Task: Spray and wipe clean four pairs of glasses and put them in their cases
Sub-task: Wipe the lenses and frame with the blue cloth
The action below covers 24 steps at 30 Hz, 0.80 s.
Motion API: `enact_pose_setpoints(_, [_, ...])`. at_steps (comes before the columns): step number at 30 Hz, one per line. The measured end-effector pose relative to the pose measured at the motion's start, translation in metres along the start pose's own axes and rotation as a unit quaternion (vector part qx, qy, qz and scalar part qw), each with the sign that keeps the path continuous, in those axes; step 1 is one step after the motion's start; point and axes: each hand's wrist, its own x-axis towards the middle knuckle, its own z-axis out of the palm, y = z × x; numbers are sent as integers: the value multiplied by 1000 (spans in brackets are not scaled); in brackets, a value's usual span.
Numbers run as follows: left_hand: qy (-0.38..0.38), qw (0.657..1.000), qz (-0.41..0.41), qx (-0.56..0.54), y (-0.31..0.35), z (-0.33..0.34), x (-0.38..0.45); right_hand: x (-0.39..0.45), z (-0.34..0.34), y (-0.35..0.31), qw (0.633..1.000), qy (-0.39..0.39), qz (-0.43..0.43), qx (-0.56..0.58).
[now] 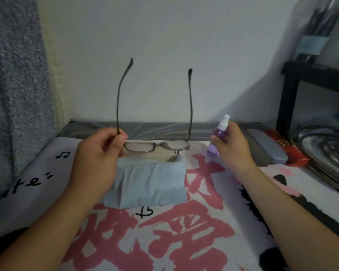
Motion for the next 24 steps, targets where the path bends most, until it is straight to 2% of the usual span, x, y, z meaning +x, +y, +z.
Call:
enact_pose_setpoints(4, [-30, 998, 44, -21, 1, 1, -3, 0, 6, 4, 1000, -19, 9, 14])
enact_pose_setpoints(9, [-48, 995, 70, -49, -1, -2, -8, -17, -6, -22, 986, 127, -102, 29])
enact_pose_setpoints(10, [-48, 995, 68, -55, -1, -6, -9, -22, -9, -31, 983, 131, -121, 33])
enact_pose_setpoints(11, [-50, 995, 64, -58, 0, -11, -11, -27, -10, -39, 986, 105, -123, 33])
enact_pose_setpoints(13, [-55, 995, 71, -50, 1, -23, -19, -35, -8, -52, 997, -50, -50, -23])
enact_pose_setpoints(14, [-59, 994, 80, -36, 1, -28, -25, -39, -5, -55, 986, -150, 6, -71])
enact_pose_setpoints(16, [-71, 993, 92, 6, -2, -35, -36, -46, -1, -57, 933, -311, 80, -163])
enact_pose_setpoints(18, [-91, 992, 87, 27, -9, -35, -44, -52, 0, -56, 910, -360, 90, -185])
enact_pose_setpoints(24, [-123, 989, 82, 20, -18, -27, -44, -58, 7, -57, 904, -381, 114, -156])
